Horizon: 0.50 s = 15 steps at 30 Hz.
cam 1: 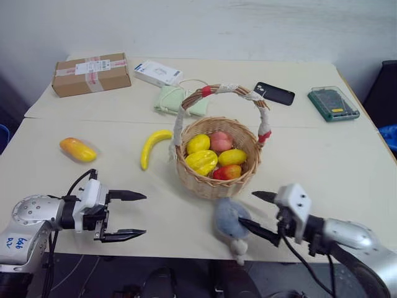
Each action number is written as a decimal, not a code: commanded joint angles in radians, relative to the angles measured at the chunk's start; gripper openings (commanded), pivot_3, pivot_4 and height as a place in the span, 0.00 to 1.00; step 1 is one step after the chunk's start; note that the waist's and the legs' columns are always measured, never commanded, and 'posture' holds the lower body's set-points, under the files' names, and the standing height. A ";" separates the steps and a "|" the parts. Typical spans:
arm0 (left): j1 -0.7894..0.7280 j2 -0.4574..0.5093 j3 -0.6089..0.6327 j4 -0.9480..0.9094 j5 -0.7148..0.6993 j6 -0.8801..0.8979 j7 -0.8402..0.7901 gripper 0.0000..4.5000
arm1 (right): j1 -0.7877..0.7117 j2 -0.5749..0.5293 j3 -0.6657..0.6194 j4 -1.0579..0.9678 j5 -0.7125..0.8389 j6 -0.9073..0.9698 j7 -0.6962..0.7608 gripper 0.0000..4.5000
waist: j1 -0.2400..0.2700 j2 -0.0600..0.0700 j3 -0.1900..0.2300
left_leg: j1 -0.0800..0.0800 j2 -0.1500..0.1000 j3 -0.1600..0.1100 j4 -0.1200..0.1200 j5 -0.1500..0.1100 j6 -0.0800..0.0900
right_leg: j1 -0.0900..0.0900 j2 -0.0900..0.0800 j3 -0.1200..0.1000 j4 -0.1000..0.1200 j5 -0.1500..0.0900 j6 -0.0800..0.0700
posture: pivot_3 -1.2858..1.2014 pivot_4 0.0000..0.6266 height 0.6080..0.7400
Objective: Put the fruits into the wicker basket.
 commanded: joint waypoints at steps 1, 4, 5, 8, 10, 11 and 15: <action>-0.022 0.004 -0.004 -0.017 0.002 -0.006 0.002 1.00 | -0.014 0.015 0.055 0.017 0.038 0.077 0.024 0.91 | 0.000 -0.001 -0.001 | 0.000 0.000 0.000 0.000 0.000 0.000 | 0.000 0.000 0.000 0.000 0.000 0.000 | 0.52 0.24 1.00; -0.037 0.004 -0.008 -0.008 0.008 -0.010 0.003 1.00 | -0.025 0.030 0.049 0.046 0.040 0.054 0.044 0.72 | -0.001 -0.001 -0.001 | 0.000 0.000 0.000 0.001 0.000 0.001 | 0.001 0.000 0.000 0.000 0.000 0.000 | 0.52 0.24 1.00; -0.041 0.004 -0.008 -0.006 0.009 -0.011 0.003 1.00 | -0.026 0.034 0.042 0.050 0.055 0.063 0.047 0.64 | -0.002 -0.002 -0.001 | 0.000 0.000 0.000 0.001 0.000 0.001 | 0.001 0.000 0.000 0.000 0.000 0.000 | 0.52 0.24 1.00; -0.064 -0.005 -0.022 0.003 0.015 -0.013 0.007 1.00 | 0.025 0.014 -0.036 0.025 0.181 0.084 0.129 0.42 | 0.000 -0.002 -0.001 | 0.001 0.000 0.000 0.001 0.000 0.001 | 0.002 0.000 0.000 0.000 0.000 0.001 | 0.52 0.24 1.00; -0.073 -0.013 -0.036 0.005 0.022 -0.019 0.007 1.00 | 0.067 0.009 -0.101 0.007 0.241 0.080 0.161 0.28 | 0.002 -0.002 -0.001 | 0.000 0.000 0.000 0.001 -0.001 0.001 | 0.002 0.000 0.000 0.000 0.000 0.001 | 0.52 0.24 1.00; -0.078 -0.019 -0.042 0.002 0.022 -0.020 0.008 1.00 | 0.096 0.016 -0.167 -0.006 0.300 0.087 0.157 0.20 | 0.004 -0.002 -0.001 | 0.000 0.000 0.000 0.001 -0.001 0.001 | 0.002 0.000 0.000 0.000 0.000 0.001 | 0.52 0.24 1.00; -0.091 -0.043 -0.049 -0.019 -0.005 0.007 0.022 1.00 | 0.246 0.025 -0.528 0.000 0.483 0.090 0.147 0.02 | 0.018 -0.001 -0.001 | -0.001 0.000 0.000 0.002 -0.001 0.003 | 0.002 0.000 0.000 -0.001 0.001 0.001 | 0.52 0.24 1.00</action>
